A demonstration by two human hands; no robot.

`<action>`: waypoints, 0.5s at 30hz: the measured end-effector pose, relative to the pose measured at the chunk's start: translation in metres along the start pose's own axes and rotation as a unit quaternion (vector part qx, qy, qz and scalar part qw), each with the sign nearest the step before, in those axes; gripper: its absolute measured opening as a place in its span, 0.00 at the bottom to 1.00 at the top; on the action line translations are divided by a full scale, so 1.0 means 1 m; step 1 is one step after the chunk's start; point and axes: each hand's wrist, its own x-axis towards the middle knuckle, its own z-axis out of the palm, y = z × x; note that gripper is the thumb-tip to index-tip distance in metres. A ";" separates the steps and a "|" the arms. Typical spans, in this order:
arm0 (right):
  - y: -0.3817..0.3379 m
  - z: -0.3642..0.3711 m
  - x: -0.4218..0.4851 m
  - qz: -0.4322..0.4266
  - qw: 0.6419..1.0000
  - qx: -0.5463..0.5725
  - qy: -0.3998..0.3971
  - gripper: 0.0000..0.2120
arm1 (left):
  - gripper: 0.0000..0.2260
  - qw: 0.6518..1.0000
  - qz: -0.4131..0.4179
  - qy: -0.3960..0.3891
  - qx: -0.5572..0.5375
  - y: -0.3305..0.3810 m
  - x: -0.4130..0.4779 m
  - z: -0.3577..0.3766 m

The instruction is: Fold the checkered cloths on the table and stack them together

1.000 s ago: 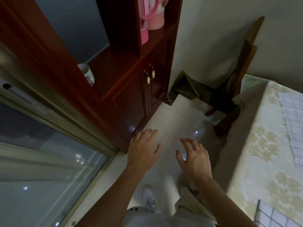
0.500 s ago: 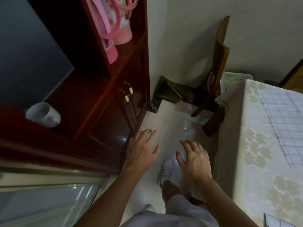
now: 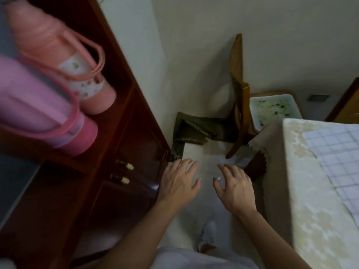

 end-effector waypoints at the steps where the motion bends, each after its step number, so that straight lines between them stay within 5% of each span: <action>1: 0.007 -0.005 0.014 0.006 1.000 0.002 0.003 0.28 | 0.25 1.000 0.009 -0.005 0.005 0.004 0.017 -0.002; 15: 0.111 -0.046 0.070 0.214 0.972 0.018 0.099 0.25 | 0.26 0.976 0.213 -0.047 0.026 0.094 0.197 0.000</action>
